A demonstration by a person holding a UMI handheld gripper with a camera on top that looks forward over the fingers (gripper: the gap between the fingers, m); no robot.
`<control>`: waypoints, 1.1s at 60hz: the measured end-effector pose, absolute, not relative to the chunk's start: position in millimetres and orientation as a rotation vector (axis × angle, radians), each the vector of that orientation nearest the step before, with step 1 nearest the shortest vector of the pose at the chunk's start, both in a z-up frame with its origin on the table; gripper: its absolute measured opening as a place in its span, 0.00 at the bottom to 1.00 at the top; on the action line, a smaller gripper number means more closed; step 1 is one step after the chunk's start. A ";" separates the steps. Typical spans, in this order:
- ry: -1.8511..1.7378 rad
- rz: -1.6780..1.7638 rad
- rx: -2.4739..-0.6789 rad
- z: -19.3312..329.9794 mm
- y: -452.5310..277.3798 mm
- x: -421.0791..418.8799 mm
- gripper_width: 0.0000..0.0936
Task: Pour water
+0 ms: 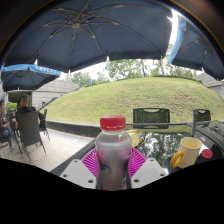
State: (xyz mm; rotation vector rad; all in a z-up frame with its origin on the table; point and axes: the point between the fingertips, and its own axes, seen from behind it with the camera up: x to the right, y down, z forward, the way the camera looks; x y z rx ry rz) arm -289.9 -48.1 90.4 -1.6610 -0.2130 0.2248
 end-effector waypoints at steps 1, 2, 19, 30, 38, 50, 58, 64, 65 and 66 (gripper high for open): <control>-0.211 0.224 -1.665 89.8 -47.8 -289.6 0.36; -0.208 0.225 -1.668 89.7 -47.2 -288.6 0.36; 0.199 0.729 -1.621 141.1 -33.2 -263.9 0.36; 0.522 0.959 -1.465 171.6 -6.8 -198.6 0.36; 0.749 1.147 -1.337 175.3 7.7 -149.2 0.36; 1.101 1.665 -1.090 181.9 14.6 -123.6 0.37; 1.230 1.763 -1.067 169.3 13.3 -119.5 0.38; 1.234 1.791 -1.098 163.7 14.8 -126.0 0.38; 1.234 1.792 -1.107 162.4 14.9 -127.7 0.38; 1.234 1.792 -1.114 161.8 14.9 -129.1 0.38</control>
